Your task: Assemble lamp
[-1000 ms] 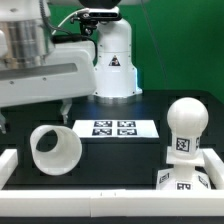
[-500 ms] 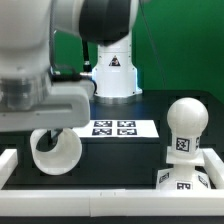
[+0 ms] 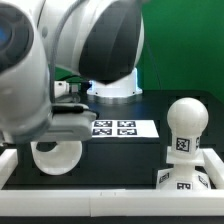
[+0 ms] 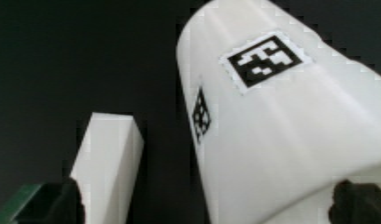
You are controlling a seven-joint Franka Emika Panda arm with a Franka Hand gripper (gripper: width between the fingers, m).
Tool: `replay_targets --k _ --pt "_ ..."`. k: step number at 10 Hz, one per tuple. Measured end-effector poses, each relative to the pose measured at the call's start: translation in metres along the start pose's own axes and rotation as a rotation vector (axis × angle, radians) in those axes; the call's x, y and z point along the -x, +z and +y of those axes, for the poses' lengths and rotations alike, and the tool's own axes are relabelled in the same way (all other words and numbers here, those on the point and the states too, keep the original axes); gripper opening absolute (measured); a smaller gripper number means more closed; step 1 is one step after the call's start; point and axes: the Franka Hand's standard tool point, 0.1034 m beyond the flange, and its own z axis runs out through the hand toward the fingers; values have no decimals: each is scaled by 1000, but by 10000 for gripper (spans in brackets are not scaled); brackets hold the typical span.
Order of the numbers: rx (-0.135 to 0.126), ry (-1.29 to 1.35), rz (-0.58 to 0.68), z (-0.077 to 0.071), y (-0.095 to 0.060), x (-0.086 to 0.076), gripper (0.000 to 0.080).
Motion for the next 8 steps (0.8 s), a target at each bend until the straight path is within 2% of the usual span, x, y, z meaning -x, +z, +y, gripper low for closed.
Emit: replay_targets --k 2,3,4,5,7,8 --pt "1 11 -34 7 11 4 698" --pt "10 20 -42 6 12 5 698" --pt "0 30 -78 2 11 12 698" --pt "3 33 -73 3 3 14 698" --pt "5 31 -58 3 6 13 671" --pt "4 32 -59 4 6 13 499"
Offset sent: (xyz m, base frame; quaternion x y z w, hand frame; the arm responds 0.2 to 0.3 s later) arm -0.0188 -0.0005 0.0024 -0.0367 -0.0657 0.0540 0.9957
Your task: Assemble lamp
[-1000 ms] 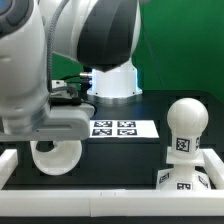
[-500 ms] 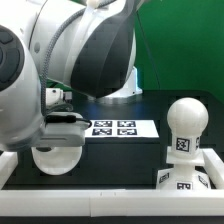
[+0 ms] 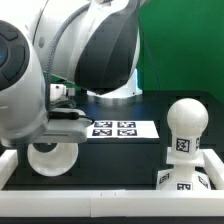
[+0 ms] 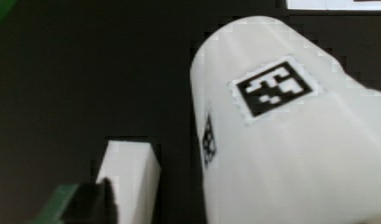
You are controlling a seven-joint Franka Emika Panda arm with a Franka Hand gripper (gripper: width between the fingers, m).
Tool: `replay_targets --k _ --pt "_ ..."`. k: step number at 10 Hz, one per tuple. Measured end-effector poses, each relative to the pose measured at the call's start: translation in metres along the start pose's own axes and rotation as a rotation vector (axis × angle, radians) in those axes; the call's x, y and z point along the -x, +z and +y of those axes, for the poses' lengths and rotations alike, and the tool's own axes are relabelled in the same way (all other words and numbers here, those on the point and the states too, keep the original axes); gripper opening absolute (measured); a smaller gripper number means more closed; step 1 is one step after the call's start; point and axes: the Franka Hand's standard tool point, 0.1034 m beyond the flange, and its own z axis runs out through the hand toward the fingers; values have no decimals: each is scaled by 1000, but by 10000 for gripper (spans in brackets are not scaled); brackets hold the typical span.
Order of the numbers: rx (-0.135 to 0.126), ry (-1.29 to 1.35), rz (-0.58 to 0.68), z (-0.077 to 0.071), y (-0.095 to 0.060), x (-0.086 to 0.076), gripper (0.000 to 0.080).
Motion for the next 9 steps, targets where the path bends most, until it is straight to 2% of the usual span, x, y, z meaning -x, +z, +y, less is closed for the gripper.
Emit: replay_targets --k 1,2,3,4,5,6,7,8,9 --pt "0 0 1 0 0 0 317" --pt "-1 0 0 0 0 0 181" --pt "-1 1 0 1 1 0 181" --pt "0 -1 2 1 0 -1 42" --pt "35 -61 23 -1 -3 -1 37" --pt "62 -116 29 -9 -3 6 37" --pt "53 -169 17 -13 0 15 37" --pt "103 -239 11 -14 -5 22 37" --pt "202 -265 38 -19 -12 20 37"
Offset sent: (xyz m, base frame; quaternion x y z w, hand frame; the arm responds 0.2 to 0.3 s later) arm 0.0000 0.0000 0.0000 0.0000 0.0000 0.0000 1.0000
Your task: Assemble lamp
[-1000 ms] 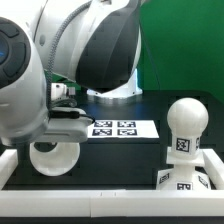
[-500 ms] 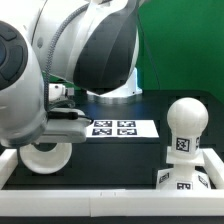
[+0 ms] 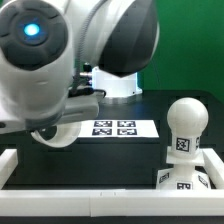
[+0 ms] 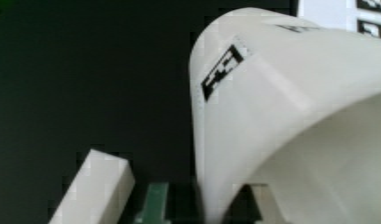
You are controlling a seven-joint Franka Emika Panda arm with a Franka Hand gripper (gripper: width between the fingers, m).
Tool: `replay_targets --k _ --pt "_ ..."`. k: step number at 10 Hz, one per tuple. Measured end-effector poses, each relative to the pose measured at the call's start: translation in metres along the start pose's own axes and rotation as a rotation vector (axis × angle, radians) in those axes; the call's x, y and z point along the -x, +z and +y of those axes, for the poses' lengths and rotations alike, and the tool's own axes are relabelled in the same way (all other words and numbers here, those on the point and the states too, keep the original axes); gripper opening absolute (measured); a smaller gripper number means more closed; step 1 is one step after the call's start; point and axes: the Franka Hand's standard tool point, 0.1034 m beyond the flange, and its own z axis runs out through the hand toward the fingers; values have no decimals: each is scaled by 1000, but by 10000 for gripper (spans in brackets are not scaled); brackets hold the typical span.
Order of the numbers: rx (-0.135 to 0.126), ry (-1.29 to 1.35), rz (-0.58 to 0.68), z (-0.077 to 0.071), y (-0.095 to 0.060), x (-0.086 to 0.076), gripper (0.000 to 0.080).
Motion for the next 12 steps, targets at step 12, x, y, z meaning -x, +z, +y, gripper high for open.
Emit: replay_targets --k 12 --pt "686 -373 306 -78 -34 -15 38"
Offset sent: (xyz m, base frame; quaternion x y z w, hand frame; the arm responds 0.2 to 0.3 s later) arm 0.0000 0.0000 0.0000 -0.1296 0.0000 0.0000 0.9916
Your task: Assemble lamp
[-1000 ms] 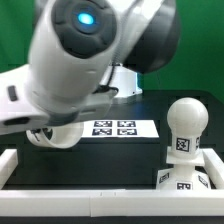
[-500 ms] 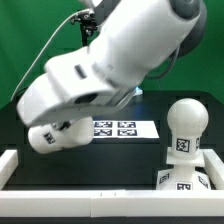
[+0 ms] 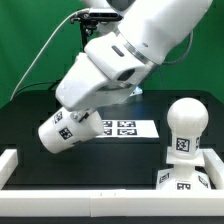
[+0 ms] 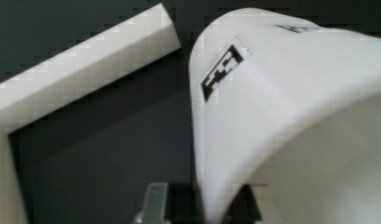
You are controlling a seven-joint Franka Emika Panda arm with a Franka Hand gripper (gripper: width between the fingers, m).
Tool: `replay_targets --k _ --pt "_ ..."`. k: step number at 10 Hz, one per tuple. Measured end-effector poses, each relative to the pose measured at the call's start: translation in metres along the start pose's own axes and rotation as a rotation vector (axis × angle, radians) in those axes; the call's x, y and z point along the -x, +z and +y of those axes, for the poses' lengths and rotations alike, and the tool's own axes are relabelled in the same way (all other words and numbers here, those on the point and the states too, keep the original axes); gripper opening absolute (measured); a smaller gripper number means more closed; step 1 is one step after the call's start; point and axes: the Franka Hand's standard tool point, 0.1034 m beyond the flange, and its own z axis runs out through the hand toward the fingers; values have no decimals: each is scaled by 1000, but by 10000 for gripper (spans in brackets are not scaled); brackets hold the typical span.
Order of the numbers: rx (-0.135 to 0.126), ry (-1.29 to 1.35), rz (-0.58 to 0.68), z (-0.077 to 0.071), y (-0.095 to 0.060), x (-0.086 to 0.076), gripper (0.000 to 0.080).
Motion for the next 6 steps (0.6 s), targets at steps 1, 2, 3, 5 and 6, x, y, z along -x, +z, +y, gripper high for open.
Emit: replay_targets --k 1,2,3,5,6 --pt "53 -29 23 -5 -1 -6 38" --pt "123 -120 67 -8 -7 -8 38" --pt "211 -221 102 -13 -11 -7 38" --pt "334 -360 182 -28 -8 -10 38" --pt "366 -312 236 -30 -8 -12 38"
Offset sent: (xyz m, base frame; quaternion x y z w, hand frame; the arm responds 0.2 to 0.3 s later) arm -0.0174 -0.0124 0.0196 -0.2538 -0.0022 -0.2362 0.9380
